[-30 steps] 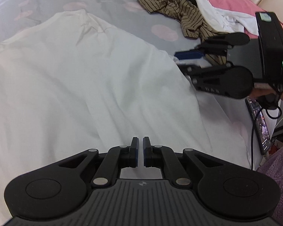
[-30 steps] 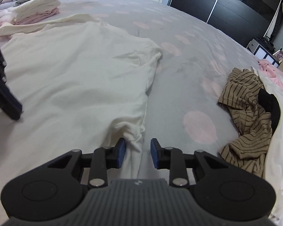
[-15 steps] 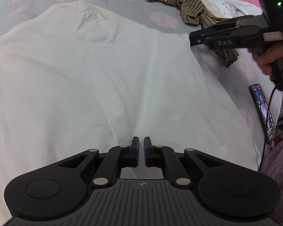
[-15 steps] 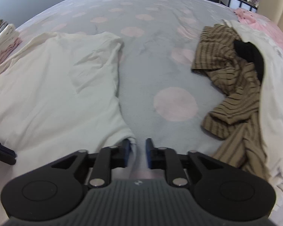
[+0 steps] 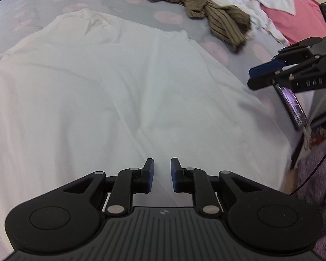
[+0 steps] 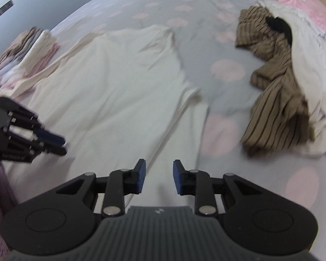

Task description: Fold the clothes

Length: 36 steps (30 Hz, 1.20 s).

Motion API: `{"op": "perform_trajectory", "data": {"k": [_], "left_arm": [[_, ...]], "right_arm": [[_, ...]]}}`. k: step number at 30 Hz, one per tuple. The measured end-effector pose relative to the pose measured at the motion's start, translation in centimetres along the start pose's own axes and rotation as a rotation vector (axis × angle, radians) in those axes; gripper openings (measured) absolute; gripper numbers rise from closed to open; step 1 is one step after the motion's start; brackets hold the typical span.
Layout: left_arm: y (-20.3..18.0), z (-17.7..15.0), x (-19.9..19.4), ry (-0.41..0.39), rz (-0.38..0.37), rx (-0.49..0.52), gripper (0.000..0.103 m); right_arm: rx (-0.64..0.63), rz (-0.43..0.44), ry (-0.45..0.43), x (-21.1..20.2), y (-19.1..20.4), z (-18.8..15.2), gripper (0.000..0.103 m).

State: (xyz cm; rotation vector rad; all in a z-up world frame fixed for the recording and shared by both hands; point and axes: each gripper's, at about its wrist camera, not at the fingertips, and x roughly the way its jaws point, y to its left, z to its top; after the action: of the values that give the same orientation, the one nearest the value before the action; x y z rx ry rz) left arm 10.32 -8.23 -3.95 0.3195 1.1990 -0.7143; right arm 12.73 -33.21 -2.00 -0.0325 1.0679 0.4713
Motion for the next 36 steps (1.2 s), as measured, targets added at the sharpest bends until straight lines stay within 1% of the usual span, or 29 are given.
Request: {"op": "perform_trajectory", "data": {"k": [2,5,7,9,11,12,15,17,19,20,21,22,24,25,27,30,33,36], "left_arm": [[-0.9,-1.3,-0.5,0.006,-0.012,0.030,0.014],[-1.6,-3.7,-1.1,0.020,-0.032,0.033,0.016],[-2.1,-5.3,-1.3,0.046,-0.058,0.028,0.016],[-2.8,-6.8,-1.3,0.071,-0.088,0.038,0.016],[-3.9,-8.0,-1.1,0.093,-0.109,0.065,0.017],[-4.4,-8.5,-1.0,0.100,-0.115,0.080,0.017],[-5.8,-9.2,-0.9,0.098,-0.112,0.121,0.018],[-6.2,-9.0,-1.1,0.083,-0.110,0.129,0.018],[-6.1,-8.7,-1.7,0.058,-0.105,0.120,0.018],[-5.9,-8.6,-2.0,0.045,-0.101,0.109,0.018],[-5.7,-8.4,-2.2,0.034,-0.097,0.093,0.018],[-5.5,-8.2,-2.4,0.024,-0.093,0.077,0.018],[-4.8,-7.5,-2.6,0.013,-0.086,0.049,0.018],[-4.6,-7.0,-2.7,0.007,-0.078,0.040,0.018],[-4.1,-5.7,-3.1,-0.005,-0.070,0.027,0.018],[-3.6,-2.6,-3.6,-0.030,-0.065,0.012,0.018],[-3.8,1.4,-3.5,-0.055,-0.044,0.016,0.018],[-4.0,5.5,-2.9,-0.068,-0.015,0.035,0.018]], "right_arm": [[-0.018,0.024,0.024,-0.5,1.5,-1.8,0.030],[-0.004,0.067,0.057,-1.4,3.3,-4.8,0.031],[0.012,0.090,0.079,-2.0,4.5,-6.7,0.034],[0.025,0.121,0.095,-2.8,5.7,-8.7,0.040],[0.066,0.164,0.127,-3.1,6.6,-10.5,0.047],[0.084,0.187,0.146,-3.1,7.1,-11.3,0.048],[0.087,0.215,0.189,-2.7,8.6,-12.8,0.049],[0.086,0.198,0.201,-2.2,9.3,-13.2,0.049],[0.124,0.184,0.204,-1.4,9.2,-13.2,0.047],[0.148,0.184,0.205,-1.0,9.0,-13.2,0.042],[0.169,0.188,0.206,-0.7,8.7,-13.2,0.036],[0.190,0.198,0.206,-0.4,8.4,-13.2,0.032],[0.229,0.238,0.209,-0.2,8.1,-13.3,0.008],[0.236,0.248,0.211,-0.3,8.1,-13.2,0.005],[0.225,0.252,0.213,-0.6,8.4,-12.9,0.003],[0.208,0.248,0.219,-1.3,8.6,-12.6,0.003],[0.200,0.228,0.243,-1.0,8.9,-12.3,0.003],[0.196,0.230,0.262,-1.0,9.1,-12.4,0.003]]}}
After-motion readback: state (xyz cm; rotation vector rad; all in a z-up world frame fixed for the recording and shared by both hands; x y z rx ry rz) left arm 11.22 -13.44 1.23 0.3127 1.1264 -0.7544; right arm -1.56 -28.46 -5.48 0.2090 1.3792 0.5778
